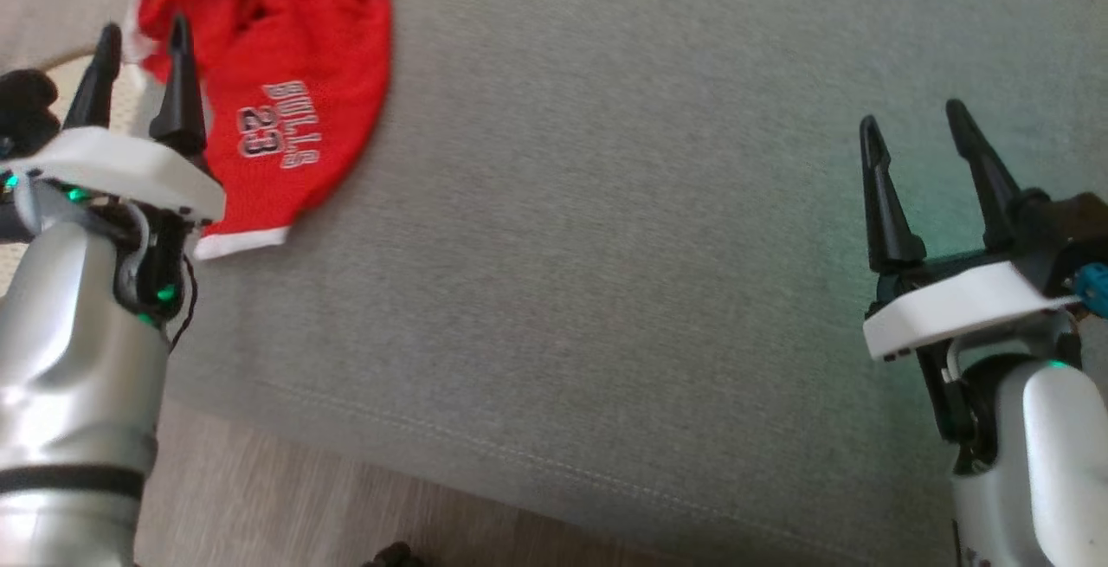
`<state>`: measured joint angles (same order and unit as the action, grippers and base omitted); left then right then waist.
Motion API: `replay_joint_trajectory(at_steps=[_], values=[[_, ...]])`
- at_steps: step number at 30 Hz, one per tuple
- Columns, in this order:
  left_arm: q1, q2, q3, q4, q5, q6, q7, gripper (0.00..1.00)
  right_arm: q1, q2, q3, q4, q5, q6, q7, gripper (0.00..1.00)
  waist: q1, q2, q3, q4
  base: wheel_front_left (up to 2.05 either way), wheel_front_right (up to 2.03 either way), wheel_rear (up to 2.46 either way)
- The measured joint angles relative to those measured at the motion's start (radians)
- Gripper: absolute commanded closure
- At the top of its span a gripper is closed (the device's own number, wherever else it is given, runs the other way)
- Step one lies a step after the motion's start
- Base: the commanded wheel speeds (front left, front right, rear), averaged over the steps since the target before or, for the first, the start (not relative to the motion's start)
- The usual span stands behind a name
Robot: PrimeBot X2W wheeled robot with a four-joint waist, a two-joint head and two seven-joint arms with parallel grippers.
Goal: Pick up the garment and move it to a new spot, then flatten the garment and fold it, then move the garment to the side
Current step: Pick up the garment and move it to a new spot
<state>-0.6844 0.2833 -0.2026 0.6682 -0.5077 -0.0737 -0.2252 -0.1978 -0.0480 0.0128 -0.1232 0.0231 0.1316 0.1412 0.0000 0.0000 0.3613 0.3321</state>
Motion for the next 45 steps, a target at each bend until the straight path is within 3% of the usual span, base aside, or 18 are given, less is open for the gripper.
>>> replay_joint_trajectory(at_steps=[7,11,15,16,17,18,23,30,36,42,45], values=[[-0.128,0.002,-0.039,0.268,-0.03,-0.046,0.081,0.0,-0.007,-0.001,-0.003,0.0,0.0,0.0,0.0,0.0,0.0,0.0,0.04,-0.044,0.0,0.0,0.0],[-0.181,0.0,-0.088,0.393,-0.062,-0.051,0.198,0.0,-0.012,-0.001,-0.003,0.001,0.0,0.0,0.0,0.0,0.0,0.0,0.056,-0.056,0.0,0.0,0.0],[-0.181,-0.002,-0.152,0.432,-0.126,-0.051,0.315,0.0,-0.037,-0.001,0.01,0.003,0.003,0.0,-0.002,0.0,0.0,0.0,0.065,-0.073,0.0,0.0,0.0],[-0.18,-0.002,-0.169,0.431,-0.146,-0.051,0.334,0.06,-0.041,-0.001,0.01,0.003,0.004,0.0,-0.002,0.0,0.0,0.0,0.066,-0.078,0.0,0.0,0.0],[-0.18,0.0,-0.181,0.423,-0.169,-0.051,0.348,0.63,-0.043,-0.001,0.01,0.003,0.004,0.0,-0.002,0.0,0.0,0.0,0.068,-0.082,0.0,0.0,0.0],[-0.18,0.006,-0.191,0.411,-0.192,-0.051,0.356,1.0,-0.042,-0.001,0.009,0.003,0.004,0.0,-0.002,0.0,0.0,0.0,0.07,-0.085,0.0,0.0,0.0],[-0.17,0.045,-0.276,0.364,-0.245,-0.057,0.329,1.0,-0.042,-0.001,-0.004,0.01,0.011,0.0,-0.014,0.0,0.0,0.0,0.068,-0.094,0.0,0.0,0.0],[-0.154,0.115,-0.33,0.334,-0.244,-0.057,0.05,1.0,-0.036,-0.001,-0.026,0.03,0.032,0.0,-0.045,0.0,0.0,0.0,0.007,-0.094,0.0,0.0,0.0],[-0.137,0.147,-0.311,0.265,-0.208,-0.055,-0.024,1.0,0.002,-0.001,-0.04,0.051,0.063,0.0,-0.071,0.0,0.0,0.0,-0.075,-0.096,0.0,0.0,0.0],[0.012,0.186,-0.187,-0.039,-0.096,0.018,-0.024,1.0,0.061,0.0,-0.054,0.059,0.085,0.0,-0.084,0.0,0.0,0.0,-0.155,-0.101,0.0,0.0,0.0],[0.172,0.196,-0.129,-0.248,-0.032,0.065,-0.024,1.0,0.104,0.0,-0.063,0.059,0.102,0.0,-0.09,0.0,0.0,0.0,-0.202,-0.108,0.0,0.0,0.0]])
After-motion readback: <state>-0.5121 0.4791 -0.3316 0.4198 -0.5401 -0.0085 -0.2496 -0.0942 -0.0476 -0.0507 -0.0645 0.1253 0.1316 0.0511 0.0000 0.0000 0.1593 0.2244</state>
